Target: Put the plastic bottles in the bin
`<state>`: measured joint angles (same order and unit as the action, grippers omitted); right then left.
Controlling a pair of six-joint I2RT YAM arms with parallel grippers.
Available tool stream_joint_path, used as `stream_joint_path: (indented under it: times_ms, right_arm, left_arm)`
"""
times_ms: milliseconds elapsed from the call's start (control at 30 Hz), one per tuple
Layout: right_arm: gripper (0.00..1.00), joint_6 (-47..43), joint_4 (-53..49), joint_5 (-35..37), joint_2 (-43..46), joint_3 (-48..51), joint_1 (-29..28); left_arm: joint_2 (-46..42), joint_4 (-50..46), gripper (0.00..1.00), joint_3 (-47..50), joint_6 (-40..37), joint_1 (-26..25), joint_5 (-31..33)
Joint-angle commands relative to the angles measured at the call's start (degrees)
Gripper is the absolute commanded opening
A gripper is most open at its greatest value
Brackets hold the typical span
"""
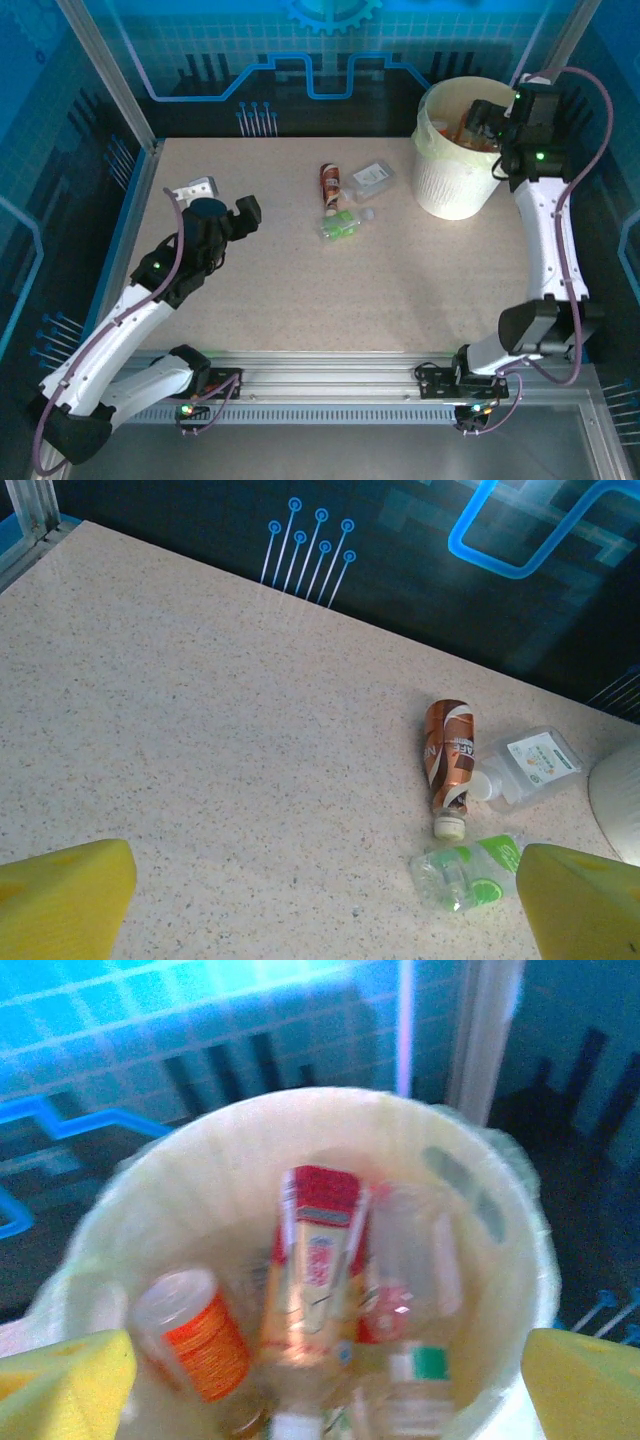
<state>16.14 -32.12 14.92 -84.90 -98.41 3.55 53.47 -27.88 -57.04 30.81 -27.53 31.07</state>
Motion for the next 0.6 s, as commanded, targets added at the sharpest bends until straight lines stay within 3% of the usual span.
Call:
stream_joint_path:
  times_ms: [0,267,567]
  right_arm:
    - [1.00,2.5,2.3,-3.3,4.8,4.0,-3.9]
    - [1.00,13.7,8.3,-2.2,10.9,21.7,-17.8]
    - [1.00,35.9,13.8,0.3,0.8,31.5,-28.2]
  left_arm:
    - [1.3,1.7,0.99,0.4,1.8,0.5,-2.4]
    - [6.7,2.7,0.99,-1.8,3.4,0.5,-8.5]
    - [10.9,1.6,0.99,-3.5,3.9,0.5,-10.7]
